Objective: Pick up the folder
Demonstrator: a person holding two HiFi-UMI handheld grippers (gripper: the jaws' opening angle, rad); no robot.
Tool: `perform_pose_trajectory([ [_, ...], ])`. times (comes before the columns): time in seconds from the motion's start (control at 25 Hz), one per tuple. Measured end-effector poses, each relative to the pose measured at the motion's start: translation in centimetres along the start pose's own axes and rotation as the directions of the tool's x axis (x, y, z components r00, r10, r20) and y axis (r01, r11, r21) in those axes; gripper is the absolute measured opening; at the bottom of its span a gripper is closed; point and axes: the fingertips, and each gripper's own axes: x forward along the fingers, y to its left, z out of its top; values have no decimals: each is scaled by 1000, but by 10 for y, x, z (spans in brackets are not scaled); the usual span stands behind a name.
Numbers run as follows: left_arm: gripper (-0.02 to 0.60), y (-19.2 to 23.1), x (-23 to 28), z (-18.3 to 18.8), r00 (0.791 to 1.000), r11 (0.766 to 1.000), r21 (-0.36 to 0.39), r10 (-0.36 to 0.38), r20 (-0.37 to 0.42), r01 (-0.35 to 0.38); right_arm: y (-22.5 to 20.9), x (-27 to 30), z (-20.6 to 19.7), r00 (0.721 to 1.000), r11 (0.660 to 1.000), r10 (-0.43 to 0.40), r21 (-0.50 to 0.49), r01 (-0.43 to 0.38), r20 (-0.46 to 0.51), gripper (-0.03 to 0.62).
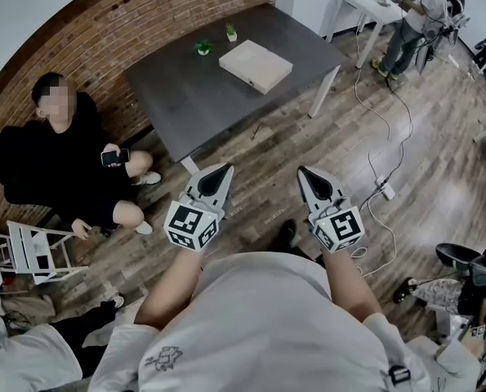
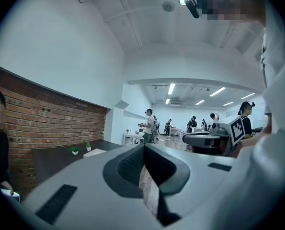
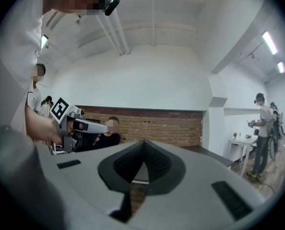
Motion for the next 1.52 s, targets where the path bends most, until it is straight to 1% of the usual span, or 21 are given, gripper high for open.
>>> perform_pose_trajectory([
  [0.32,12,5,24,3,999,999,1,38,10,-38,-26,9,2,1000,1000,7,-12,-7,5,5],
  [0.44,66,9,38,2,999,999,-6,53,9,-53,-41,15,-3,1000,1000,14,-4,-14,-8,6],
  [0.48,87,10,44,1,998,998,-12,57,7,-57,-47,18,-5,1000,1000,20,2,-20,-17,30],
  [0.52,110,12,50,0,998,998,-17,61,5,-61,-52,22,-8,999,1000,27,10,-27,-25,70],
  [0.68,141,17,79,-7,997,997,-26,71,-19,-71,-79,35,-20,998,998,47,44,-45,-45,135],
  [0.92,164,22,137,-25,995,996,-33,79,-55,-80,-134,51,-40,995,995,74,69,-70,-61,173],
  [1.08,178,18,180,-36,994,996,-36,84,-73,-87,-174,52,-55,994,993,82,90,-76,-68,193],
  [1.28,190,10,230,-33,993,996,-34,84,-86,-87,-218,53,-61,992,990,100,106,-91,-81,216],
  [1.52,193,-3,261,-29,992,997,-26,69,-105,-72,-252,48,-64,992,988,93,133,-81,-88,238],
])
